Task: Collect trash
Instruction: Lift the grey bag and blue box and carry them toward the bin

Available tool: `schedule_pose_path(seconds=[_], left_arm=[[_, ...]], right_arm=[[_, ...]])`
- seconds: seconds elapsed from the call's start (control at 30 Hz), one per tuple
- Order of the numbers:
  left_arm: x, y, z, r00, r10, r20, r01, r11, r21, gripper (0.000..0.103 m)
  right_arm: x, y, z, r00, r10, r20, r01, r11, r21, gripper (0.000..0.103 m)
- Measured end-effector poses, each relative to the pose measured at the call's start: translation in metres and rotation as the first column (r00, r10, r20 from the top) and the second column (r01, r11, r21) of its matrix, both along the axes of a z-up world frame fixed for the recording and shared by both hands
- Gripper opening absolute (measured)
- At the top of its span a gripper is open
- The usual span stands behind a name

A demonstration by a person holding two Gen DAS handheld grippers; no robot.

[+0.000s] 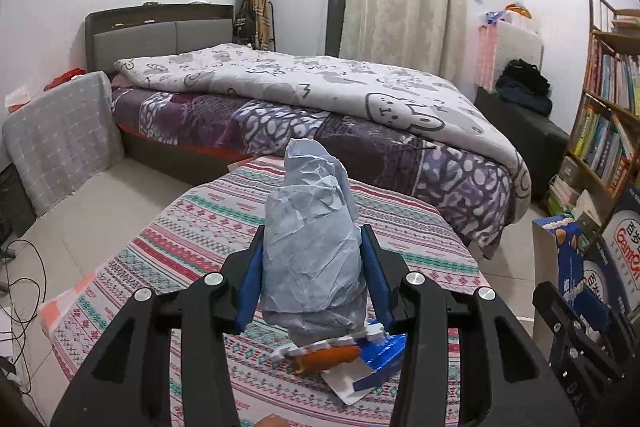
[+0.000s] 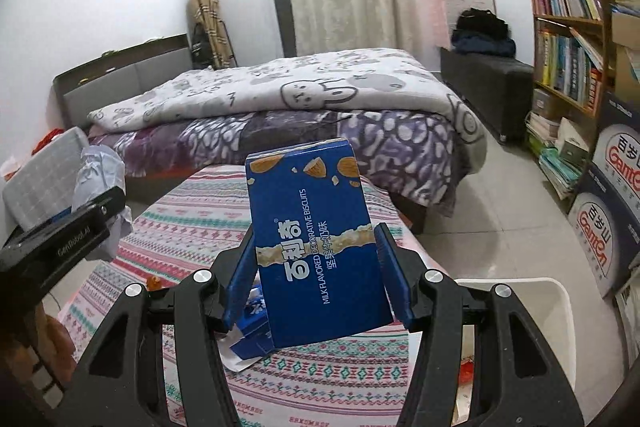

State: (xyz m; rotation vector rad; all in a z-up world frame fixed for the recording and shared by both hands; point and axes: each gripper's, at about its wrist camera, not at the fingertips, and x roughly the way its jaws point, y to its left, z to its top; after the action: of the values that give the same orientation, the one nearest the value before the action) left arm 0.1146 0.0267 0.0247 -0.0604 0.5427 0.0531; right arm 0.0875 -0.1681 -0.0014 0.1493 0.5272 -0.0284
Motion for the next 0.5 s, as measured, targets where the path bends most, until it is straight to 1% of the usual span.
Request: schedule_pose_path(seconds=[0.3, 0.5], left_arm=[[-0.001, -0.027, -0.002, 0.999, -0.049, -0.001, 0.049, 0.999, 0.005, 0.045], [-0.002, -0.046, -0.005, 0.997, -0.081, -0.007, 0.081, 0.997, 0.013, 0.045]], right_arm=[[-0.006, -0.021, 0.0, 0.999, -0.043, -0.005, 0.044, 0.999, 0.007, 0.054], [-0.01, -0.039, -0.002, 0.996, -0.084, -0.015, 0.085, 0.996, 0.03, 0.054]])
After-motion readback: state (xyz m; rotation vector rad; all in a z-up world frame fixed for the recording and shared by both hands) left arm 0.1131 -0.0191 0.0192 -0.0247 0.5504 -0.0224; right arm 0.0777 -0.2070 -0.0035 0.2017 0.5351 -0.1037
